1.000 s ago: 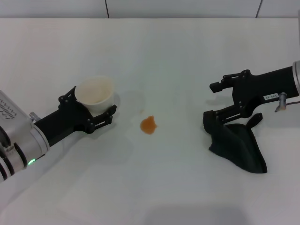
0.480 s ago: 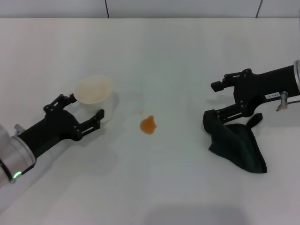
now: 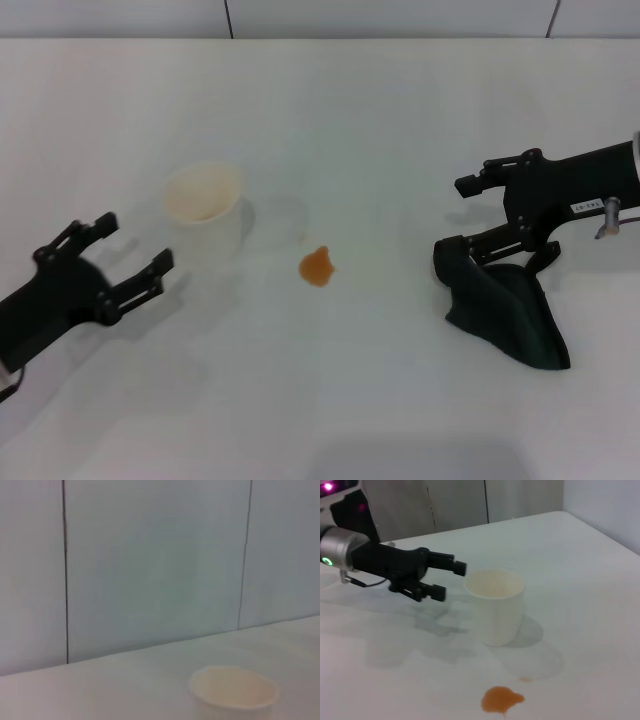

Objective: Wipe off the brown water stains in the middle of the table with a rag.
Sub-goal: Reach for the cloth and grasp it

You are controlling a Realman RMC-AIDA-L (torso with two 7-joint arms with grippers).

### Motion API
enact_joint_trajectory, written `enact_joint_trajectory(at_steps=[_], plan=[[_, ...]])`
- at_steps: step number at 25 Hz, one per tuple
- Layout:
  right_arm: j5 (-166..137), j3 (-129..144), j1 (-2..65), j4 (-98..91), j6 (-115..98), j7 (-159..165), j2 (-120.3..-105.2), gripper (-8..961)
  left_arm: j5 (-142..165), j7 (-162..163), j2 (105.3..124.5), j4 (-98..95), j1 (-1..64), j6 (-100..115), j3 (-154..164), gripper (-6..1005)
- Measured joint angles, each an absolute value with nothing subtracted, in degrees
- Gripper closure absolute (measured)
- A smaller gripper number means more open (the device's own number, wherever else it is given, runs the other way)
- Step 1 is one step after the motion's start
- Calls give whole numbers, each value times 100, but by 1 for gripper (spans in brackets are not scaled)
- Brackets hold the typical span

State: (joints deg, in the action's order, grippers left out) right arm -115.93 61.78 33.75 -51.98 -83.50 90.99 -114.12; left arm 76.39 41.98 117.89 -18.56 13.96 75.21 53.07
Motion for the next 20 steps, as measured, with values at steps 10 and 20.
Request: enact_joint_trajectory(at_steps=[10,20], plan=[[-11693,6224,3104,-5861,-8531,9785,-11420,99,9163,6091,11447,-3322,1070,8516,5295,112],[-12928,6947,3112,-7201,-8857,12232,-11500,116,10438,7182,11396,-5113,1113,9543,5275,112]])
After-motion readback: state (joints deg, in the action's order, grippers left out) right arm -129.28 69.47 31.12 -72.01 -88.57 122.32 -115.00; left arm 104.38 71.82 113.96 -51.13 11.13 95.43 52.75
